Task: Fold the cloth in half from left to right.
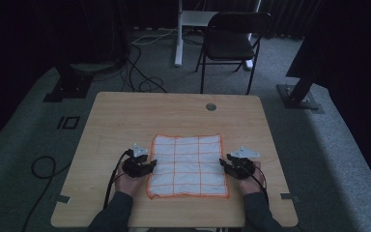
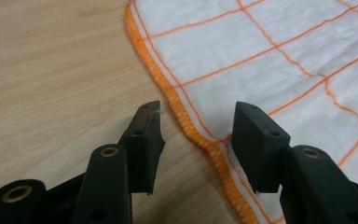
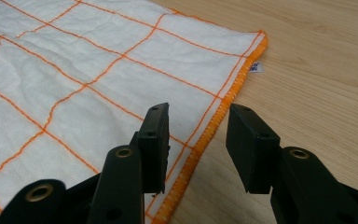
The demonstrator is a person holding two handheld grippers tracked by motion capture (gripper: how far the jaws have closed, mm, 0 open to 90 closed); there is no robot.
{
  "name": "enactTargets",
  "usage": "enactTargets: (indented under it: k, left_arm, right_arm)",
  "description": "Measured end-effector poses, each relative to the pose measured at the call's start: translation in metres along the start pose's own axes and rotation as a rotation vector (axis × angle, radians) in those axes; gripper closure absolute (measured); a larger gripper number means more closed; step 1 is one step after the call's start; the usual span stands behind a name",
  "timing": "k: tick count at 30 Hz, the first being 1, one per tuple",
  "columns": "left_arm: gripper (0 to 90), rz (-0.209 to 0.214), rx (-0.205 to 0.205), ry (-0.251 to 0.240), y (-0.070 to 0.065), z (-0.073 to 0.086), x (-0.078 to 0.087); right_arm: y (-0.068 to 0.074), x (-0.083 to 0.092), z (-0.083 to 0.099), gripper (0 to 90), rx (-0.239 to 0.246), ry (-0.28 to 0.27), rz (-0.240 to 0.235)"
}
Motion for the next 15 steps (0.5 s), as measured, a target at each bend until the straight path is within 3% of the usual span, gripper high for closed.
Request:
enactTargets:
  k: [5, 9, 12, 15]
  left_arm:
    - [53.7, 0.019, 0.022, -0.029, -0.0038, -0.0032, -0.0036]
    - [56.7, -0.02, 0.014, -0.031, -0.0058, -0.0038, -0.0046]
    - [68.5, -0.021, 0.021, -0.028, -0.0075, -0.0022, -0.0023]
    - [76.7, 0.005, 0.038, -0.017, -0.0074, -0.001, -0.0008]
  right_arm:
    - [0.0002, -0.0012, 0.0005, 59.3, -0.001, 0.002, -0.003]
    - [0.0009, -0.0014, 0.0004, 59.3, 0.002, 0.002, -0.003]
    - [0.0002, -0.0008, 0.0005, 59.3, -0.001, 0.001, -0.002]
    - [-0.0003, -0.0009, 0.0006, 59.3, -0.004, 0.001, -0.003]
Point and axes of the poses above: each handheld gripper's, and its own axes: x roughly backward along the jaws, z roughly out of its underside, y roughly to its left, the point moved 10 cm from there along -x, roughly forward along the jaws, and after that the axes turned 12 degrees about -z, right-handed, at the moved point
